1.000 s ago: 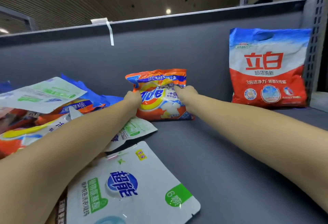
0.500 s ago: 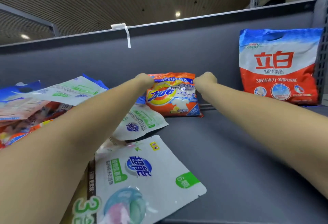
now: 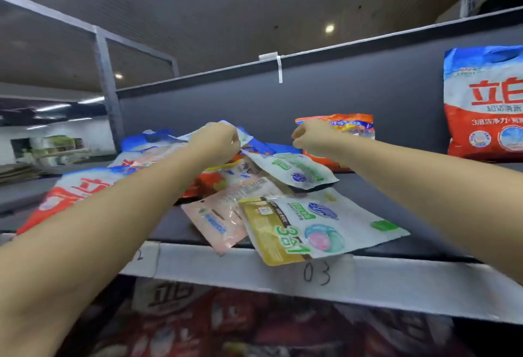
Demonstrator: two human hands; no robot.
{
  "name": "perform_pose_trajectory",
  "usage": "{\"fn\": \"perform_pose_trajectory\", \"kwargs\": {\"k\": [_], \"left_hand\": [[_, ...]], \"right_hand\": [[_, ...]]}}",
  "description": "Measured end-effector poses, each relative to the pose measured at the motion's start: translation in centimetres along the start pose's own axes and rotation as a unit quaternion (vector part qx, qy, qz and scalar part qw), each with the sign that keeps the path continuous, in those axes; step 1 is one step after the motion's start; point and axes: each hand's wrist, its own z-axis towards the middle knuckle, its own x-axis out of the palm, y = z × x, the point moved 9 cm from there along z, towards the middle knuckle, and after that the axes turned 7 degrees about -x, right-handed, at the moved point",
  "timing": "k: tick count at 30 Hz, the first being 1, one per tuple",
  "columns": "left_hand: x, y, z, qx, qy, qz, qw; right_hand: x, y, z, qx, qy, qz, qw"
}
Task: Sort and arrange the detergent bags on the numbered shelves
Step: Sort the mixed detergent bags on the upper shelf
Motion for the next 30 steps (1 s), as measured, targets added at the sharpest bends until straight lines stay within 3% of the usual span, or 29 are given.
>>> {"fn": "perform_pose_trajectory", "kwargs": {"k": [5,12,20,22,23,26,28,30], "left_hand": [[-2.9,8.7,-3.1,-0.007,-0.032,0.010,0.999],[-2.4,22.8,-6.3,-0.066,-0.004,-0.013,0.998],[2.1,34.6,-9.2,-0.223,0.065,-0.055,0.971],[3.6,36.9,-9.8,-0.283,0.079,-0.137,0.946],[4.5,37.8,-10.2,-0.324,0.088,-0.222,0.916],[7.3,37.0,-11.0,-0.383,0.150,-0.492,0.768],[7.5,36.6,-11.1,-0.391,0.151,-0.525,0.741],[6.7,37.6,-10.7,-0.383,0.124,-0.497,0.769]], "right_hand": [[3.9,9.9,-0.2,-0.077,-0.025,-0.058,0.995],[12.5,21.8,0.0,-0.124,0.027,-0.069,0.990],[21.6,26.0,1.0,-0.072,0.132,-0.168,0.974],[22.6,26.5,1.2,-0.069,0.142,-0.175,0.972],[23.2,26.6,1.6,-0.065,0.149,-0.170,0.972],[24.2,26.2,2.4,-0.022,0.177,-0.130,0.975],[24.4,25.4,2.5,0.022,0.195,-0.065,0.978],[25.1,24.9,2.2,0.071,0.201,0.054,0.976]]}}
